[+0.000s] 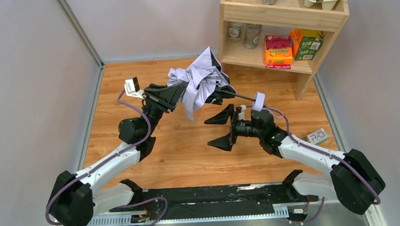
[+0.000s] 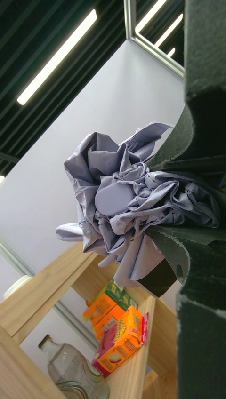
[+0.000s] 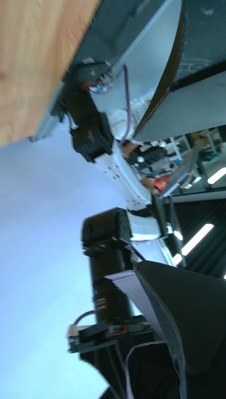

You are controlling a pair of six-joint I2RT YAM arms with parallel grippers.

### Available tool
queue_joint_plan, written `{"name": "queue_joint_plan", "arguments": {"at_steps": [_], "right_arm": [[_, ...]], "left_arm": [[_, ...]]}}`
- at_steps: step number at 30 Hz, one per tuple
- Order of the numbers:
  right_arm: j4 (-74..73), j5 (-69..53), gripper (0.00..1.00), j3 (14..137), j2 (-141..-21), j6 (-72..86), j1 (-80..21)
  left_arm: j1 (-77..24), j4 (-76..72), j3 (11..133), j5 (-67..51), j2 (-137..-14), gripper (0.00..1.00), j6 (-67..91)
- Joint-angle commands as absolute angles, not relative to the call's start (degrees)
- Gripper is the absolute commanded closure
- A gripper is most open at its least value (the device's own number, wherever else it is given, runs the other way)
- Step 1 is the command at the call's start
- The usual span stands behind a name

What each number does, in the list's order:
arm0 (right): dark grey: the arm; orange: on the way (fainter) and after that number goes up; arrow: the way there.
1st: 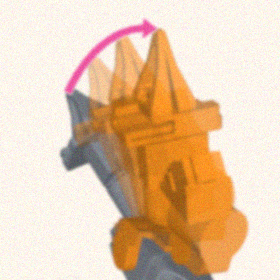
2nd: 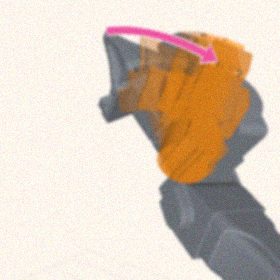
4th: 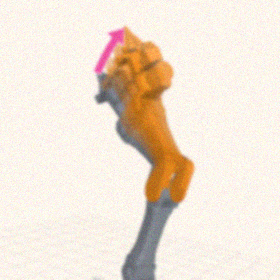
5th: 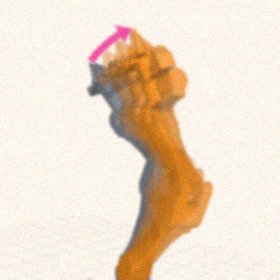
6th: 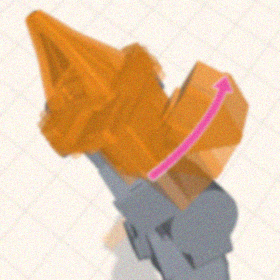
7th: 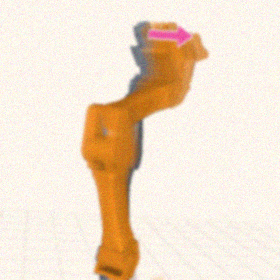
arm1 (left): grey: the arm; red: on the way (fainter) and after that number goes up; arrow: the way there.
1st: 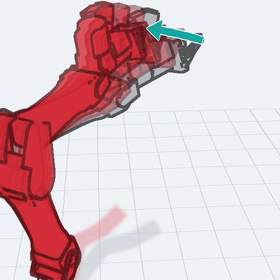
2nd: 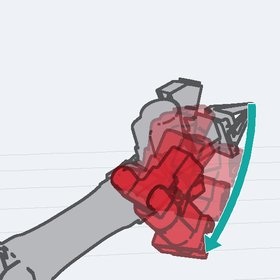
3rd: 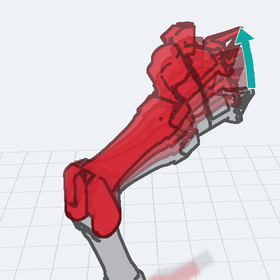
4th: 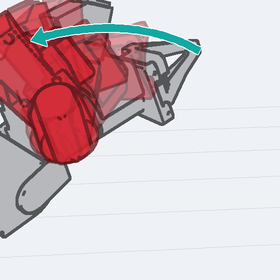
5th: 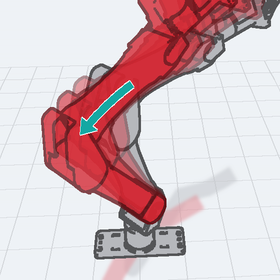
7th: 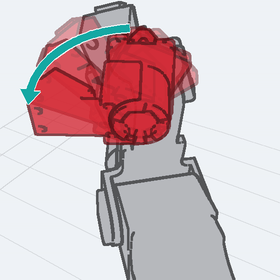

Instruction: Put away the umbrella

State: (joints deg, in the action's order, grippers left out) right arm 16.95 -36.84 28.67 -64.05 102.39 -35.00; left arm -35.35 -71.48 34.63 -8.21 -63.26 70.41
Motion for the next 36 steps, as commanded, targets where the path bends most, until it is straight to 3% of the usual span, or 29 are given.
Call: {"name": "queue_joint_plan", "arguments": {"at_steps": [1,13,28,36], "right_arm": [[35.7,-35.1,0.0,30.7,-66.4,133.8,-41.0],[28.0,-23.6,0.02,32.5,-63.5,142.1,-43.4],[35.2,-19.0,0.05,39.1,-69.5,148.4,-46.3],[41.0,-14.2,0.14,40.0,-71.5,151.7,-48.7]], "left_arm": [[-35.2,-82.3,35.0,-10.8,-64.2,1.0,69.5],[-35.2,-83.8,36.5,-13.4,-67.1,1.0,68.0],[-35.9,-83.8,37.8,-13.5,-69.8,1.0,67.9],[-36.2,-83.8,37.2,-12.7,-69.9,1.0,66.3]]}}
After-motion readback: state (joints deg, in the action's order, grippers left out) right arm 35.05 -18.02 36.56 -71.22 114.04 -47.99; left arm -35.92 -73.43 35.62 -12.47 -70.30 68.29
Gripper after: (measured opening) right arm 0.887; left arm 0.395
